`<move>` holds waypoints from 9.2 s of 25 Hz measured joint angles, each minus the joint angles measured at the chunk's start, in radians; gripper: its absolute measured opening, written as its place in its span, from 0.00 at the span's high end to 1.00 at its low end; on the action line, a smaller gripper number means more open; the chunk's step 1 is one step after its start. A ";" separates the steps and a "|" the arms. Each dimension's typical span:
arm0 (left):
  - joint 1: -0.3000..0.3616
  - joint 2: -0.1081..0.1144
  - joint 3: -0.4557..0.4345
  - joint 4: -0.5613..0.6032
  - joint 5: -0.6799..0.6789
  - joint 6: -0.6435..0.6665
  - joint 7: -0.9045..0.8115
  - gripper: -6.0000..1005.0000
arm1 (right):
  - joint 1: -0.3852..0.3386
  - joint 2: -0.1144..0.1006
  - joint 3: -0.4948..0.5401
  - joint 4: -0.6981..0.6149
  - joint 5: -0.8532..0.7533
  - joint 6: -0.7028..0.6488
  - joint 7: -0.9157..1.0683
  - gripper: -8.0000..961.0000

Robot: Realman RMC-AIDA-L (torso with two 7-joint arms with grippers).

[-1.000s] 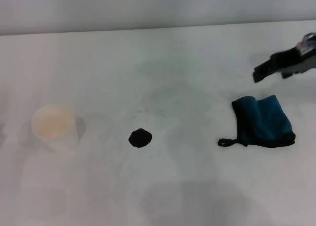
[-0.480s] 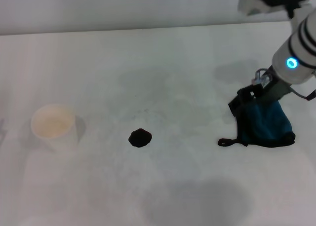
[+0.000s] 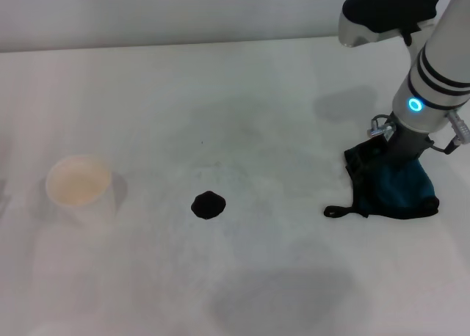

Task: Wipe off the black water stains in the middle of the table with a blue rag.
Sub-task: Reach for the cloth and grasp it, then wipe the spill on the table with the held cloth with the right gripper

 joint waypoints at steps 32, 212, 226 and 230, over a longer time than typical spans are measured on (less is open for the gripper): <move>0.006 -0.002 0.002 0.003 0.003 0.003 0.000 0.13 | 0.048 0.001 0.004 0.196 -0.012 -0.101 -0.073 0.47; 0.029 0.001 0.003 0.052 0.006 0.046 0.026 0.13 | 0.473 0.014 -0.683 0.413 0.634 -0.491 -0.112 0.92; 0.027 0.003 0.003 0.047 0.004 0.049 0.026 0.13 | 0.328 0.005 -0.426 0.353 0.367 -0.370 -0.125 0.92; 0.026 0.003 0.002 0.044 0.003 0.049 0.026 0.13 | 0.231 0.004 -0.256 0.270 0.200 -0.278 -0.142 0.92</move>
